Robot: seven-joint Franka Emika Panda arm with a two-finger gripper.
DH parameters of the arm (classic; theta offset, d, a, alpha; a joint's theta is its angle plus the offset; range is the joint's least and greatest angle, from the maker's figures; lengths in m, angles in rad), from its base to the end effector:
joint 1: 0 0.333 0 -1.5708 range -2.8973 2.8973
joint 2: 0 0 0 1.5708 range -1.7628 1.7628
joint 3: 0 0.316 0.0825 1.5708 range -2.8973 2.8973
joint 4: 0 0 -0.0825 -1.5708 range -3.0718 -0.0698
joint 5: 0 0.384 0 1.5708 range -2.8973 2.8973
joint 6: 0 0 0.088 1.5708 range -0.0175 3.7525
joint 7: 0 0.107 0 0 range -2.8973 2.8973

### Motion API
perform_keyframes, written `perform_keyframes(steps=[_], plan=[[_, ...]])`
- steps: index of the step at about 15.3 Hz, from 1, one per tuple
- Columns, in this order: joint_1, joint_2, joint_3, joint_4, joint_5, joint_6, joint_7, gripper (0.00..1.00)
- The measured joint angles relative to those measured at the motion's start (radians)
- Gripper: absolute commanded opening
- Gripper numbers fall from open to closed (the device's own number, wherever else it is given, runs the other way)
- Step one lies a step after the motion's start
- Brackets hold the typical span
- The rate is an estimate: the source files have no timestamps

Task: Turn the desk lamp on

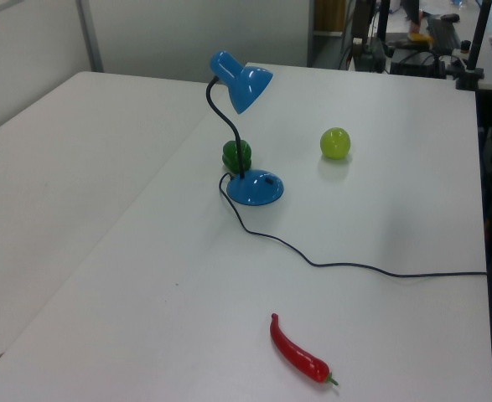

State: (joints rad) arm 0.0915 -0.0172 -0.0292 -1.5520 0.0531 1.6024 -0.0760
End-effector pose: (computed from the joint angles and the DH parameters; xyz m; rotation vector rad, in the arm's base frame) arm 0.5515 0.0398 0.6460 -3.0793 -0.2134 -0.1049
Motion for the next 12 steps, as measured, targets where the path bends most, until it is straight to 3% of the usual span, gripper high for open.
perform_keyframes(steps=[12], plan=[[-0.008,0.01,0.004,-0.005,0.0,0.016,-0.024,1.0]])
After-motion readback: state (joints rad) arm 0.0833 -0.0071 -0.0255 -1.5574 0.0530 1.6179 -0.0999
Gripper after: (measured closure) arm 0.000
